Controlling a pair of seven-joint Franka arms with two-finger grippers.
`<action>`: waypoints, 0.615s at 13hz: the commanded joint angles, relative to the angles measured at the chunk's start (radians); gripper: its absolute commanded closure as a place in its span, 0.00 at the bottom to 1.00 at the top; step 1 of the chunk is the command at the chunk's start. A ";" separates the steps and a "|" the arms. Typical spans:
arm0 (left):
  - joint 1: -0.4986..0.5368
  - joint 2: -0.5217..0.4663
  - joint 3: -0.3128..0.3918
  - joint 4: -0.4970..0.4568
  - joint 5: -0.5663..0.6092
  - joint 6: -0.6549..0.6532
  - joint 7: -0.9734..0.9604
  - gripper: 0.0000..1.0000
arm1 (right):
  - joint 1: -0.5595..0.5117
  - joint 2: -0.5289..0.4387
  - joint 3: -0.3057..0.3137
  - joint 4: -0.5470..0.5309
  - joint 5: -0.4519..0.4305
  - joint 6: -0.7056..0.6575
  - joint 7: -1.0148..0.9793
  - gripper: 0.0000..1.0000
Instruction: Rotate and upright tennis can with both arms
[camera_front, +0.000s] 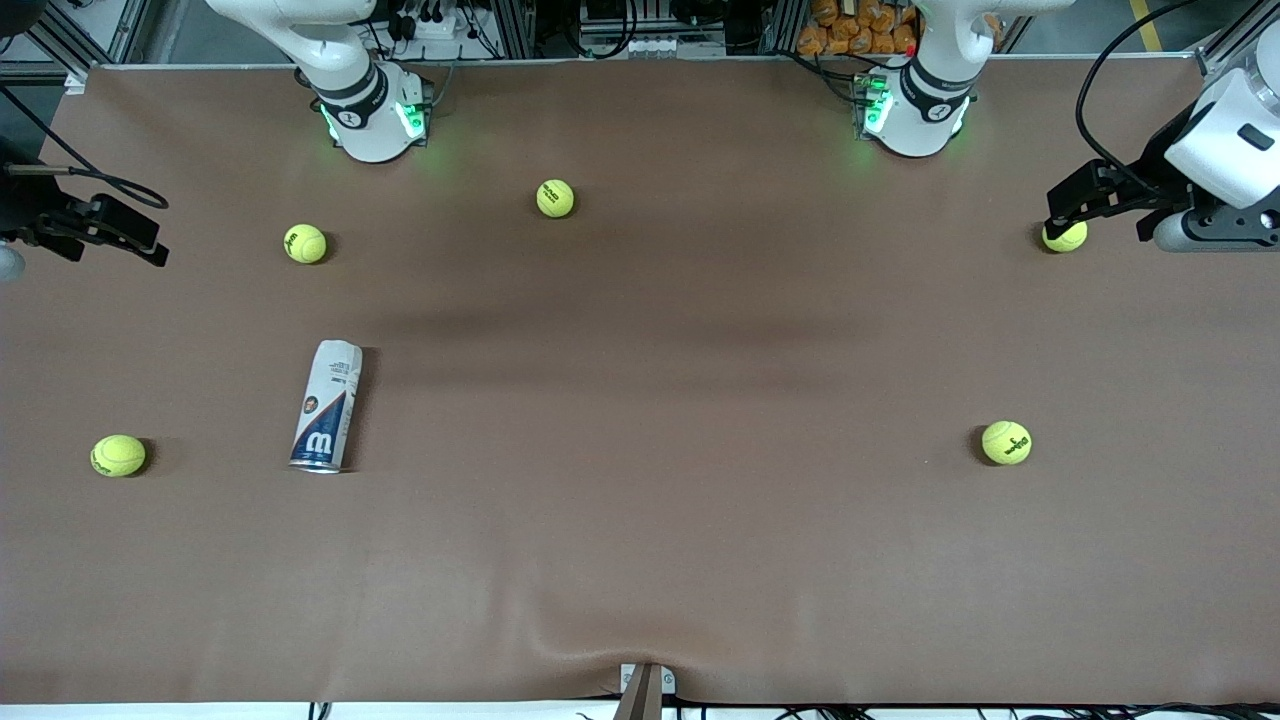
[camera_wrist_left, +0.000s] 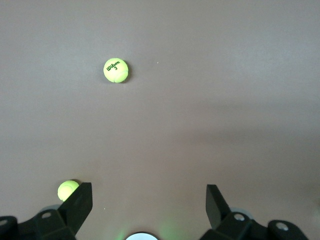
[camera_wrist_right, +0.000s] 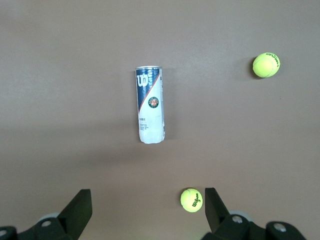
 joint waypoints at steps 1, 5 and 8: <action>0.006 -0.016 -0.003 -0.009 -0.002 -0.033 0.013 0.00 | -0.016 -0.005 0.013 -0.006 -0.010 0.007 0.008 0.00; 0.014 -0.013 -0.012 -0.003 0.067 -0.034 0.016 0.00 | -0.014 -0.003 0.013 -0.008 -0.010 0.007 0.003 0.00; 0.011 -0.007 -0.014 -0.008 0.070 -0.042 0.010 0.00 | -0.010 0.010 0.013 -0.009 -0.010 0.007 0.002 0.00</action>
